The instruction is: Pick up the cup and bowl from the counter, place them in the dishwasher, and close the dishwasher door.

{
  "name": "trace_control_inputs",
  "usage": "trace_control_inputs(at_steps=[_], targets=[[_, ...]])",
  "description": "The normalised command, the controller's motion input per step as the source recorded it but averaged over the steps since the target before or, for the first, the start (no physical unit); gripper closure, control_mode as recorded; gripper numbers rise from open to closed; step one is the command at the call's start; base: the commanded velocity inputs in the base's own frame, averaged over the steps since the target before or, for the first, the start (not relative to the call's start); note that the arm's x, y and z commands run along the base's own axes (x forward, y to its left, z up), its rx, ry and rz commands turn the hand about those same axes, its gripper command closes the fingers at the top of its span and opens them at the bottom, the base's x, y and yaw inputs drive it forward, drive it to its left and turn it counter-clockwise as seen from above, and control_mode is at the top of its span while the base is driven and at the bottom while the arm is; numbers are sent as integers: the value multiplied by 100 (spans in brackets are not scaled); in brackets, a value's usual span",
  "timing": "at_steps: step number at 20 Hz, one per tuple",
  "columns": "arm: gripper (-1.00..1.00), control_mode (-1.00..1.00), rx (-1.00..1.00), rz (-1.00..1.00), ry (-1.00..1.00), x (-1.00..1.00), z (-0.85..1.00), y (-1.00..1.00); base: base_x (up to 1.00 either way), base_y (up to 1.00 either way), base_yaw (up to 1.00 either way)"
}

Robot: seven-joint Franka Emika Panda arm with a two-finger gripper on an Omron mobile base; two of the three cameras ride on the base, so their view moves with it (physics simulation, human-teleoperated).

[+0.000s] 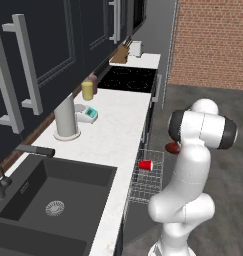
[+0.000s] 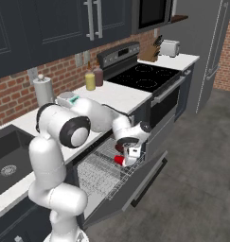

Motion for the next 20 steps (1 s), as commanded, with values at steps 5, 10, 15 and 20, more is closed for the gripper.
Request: trace_control_inputs(at_steps=[5, 10, 15, 20], targets=[[100, -100, 22, 2, 24, 0, -55, 8, 0, 0, 0], [100, -100, 19, 3, 20, 0, -58, 24, 0, 0, 0], [100, -100, 18, 0, 17, 0, -47, 56, 0, 0, 0], [100, -100, 14, 0, 15, 6, -42, 64, 0, 0, 0]])
